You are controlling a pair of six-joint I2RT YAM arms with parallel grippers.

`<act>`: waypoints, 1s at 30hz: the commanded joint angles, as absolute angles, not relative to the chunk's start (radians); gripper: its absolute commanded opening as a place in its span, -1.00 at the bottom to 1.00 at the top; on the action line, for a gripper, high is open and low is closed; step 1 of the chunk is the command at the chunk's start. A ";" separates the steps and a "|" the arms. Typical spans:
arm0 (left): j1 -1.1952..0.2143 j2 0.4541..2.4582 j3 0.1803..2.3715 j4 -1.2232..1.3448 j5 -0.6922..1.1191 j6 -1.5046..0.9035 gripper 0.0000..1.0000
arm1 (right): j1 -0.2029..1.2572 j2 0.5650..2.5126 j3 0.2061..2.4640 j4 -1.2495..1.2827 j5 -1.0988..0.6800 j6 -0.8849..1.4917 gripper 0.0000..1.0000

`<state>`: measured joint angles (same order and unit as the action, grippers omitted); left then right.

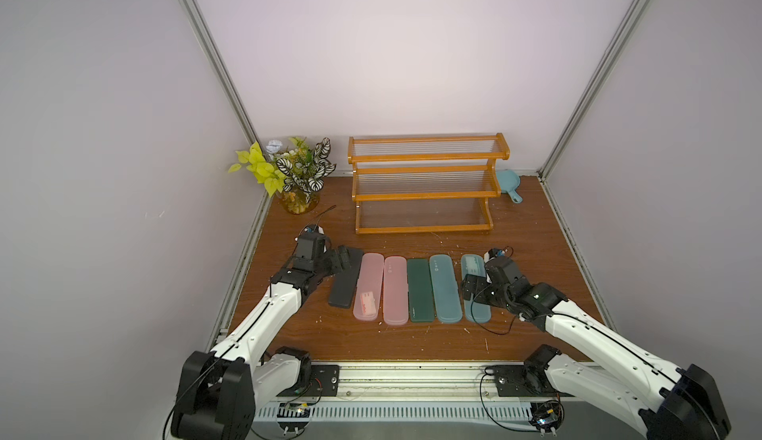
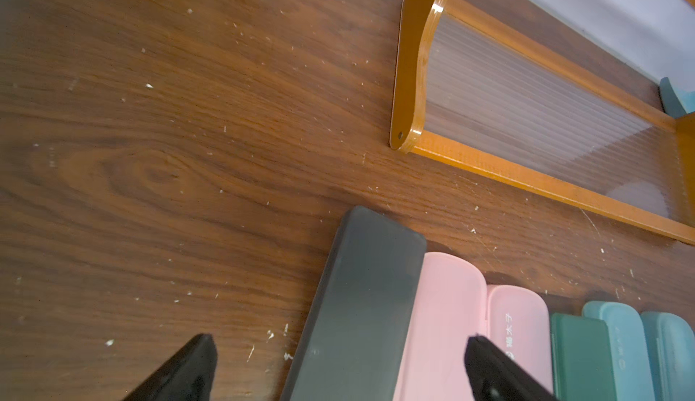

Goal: Remove the pencil cases from the shelf
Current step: Place the pencil case at the center of the board, then adjust the pencil case at the center of the board.

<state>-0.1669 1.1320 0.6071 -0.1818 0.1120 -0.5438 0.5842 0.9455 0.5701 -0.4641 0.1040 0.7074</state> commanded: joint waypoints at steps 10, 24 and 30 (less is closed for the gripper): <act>-0.127 1.340 0.662 -0.071 0.279 -0.451 0.95 | 0.385 0.946 0.592 -0.373 -0.121 0.660 0.98; -0.125 1.369 0.607 -0.068 0.372 -0.445 0.94 | 0.206 1.028 0.581 -0.322 -0.250 0.631 0.98; -0.126 1.359 0.573 -0.075 0.393 -0.457 0.95 | 0.171 1.077 0.596 -0.313 -0.273 0.602 0.97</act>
